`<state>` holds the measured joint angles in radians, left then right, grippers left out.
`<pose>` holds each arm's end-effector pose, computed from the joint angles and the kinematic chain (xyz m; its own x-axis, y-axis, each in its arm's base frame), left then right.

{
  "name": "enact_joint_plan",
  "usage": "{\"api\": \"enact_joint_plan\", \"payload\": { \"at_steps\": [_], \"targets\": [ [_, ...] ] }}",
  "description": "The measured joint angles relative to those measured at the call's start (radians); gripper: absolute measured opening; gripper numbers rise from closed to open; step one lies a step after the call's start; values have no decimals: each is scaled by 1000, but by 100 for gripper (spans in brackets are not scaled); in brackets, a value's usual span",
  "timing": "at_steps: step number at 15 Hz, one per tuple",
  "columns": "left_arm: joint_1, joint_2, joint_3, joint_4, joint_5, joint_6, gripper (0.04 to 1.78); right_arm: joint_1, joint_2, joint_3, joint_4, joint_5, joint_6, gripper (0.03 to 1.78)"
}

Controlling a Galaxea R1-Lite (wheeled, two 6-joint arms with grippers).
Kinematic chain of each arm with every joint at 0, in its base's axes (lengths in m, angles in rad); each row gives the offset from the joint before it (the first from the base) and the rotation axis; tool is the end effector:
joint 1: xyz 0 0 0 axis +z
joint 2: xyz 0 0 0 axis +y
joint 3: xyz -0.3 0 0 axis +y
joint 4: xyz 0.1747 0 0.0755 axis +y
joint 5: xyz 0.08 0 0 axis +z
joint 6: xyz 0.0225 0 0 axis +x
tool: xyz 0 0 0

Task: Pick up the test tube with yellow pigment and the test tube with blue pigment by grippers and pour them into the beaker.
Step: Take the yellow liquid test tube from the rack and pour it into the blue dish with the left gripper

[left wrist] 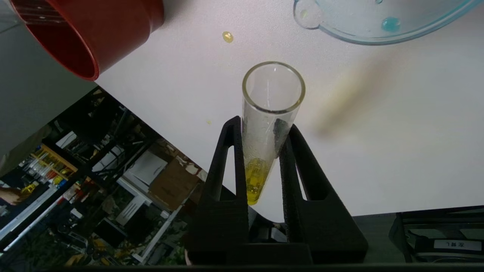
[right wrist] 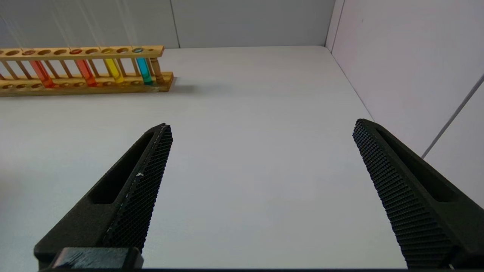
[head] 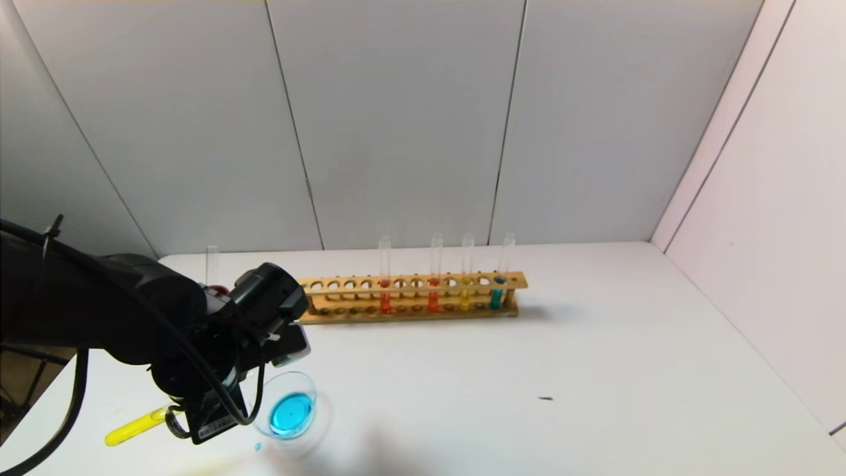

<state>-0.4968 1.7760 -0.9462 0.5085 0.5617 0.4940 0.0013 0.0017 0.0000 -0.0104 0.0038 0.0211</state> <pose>0.2322 -0.1122 0.1194 0.4253 0.3753 -0.8236 0.6658 0.4867 0.5656 -0.0227 0.0001 0.0766 0.9999 0.0051 0.0087 -0.0053 0.9998 0.0211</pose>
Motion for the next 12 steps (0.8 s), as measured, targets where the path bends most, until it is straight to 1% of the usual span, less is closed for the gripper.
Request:
{"api": "enact_joint_plan", "payload": {
  "at_steps": [5,10,11,12],
  "targets": [
    [-24,73,-19,4,34,6,30,0,0,0,0,0,0,174],
    [-39,99,-46,132,44,16,30,0,0,0,0,0,0,174],
    [-43,104,-54,153,54,16,30,0,0,0,0,0,0,174],
    [-50,110,-61,163,82,15,30,0,0,0,0,0,0,174]
  ]
}}
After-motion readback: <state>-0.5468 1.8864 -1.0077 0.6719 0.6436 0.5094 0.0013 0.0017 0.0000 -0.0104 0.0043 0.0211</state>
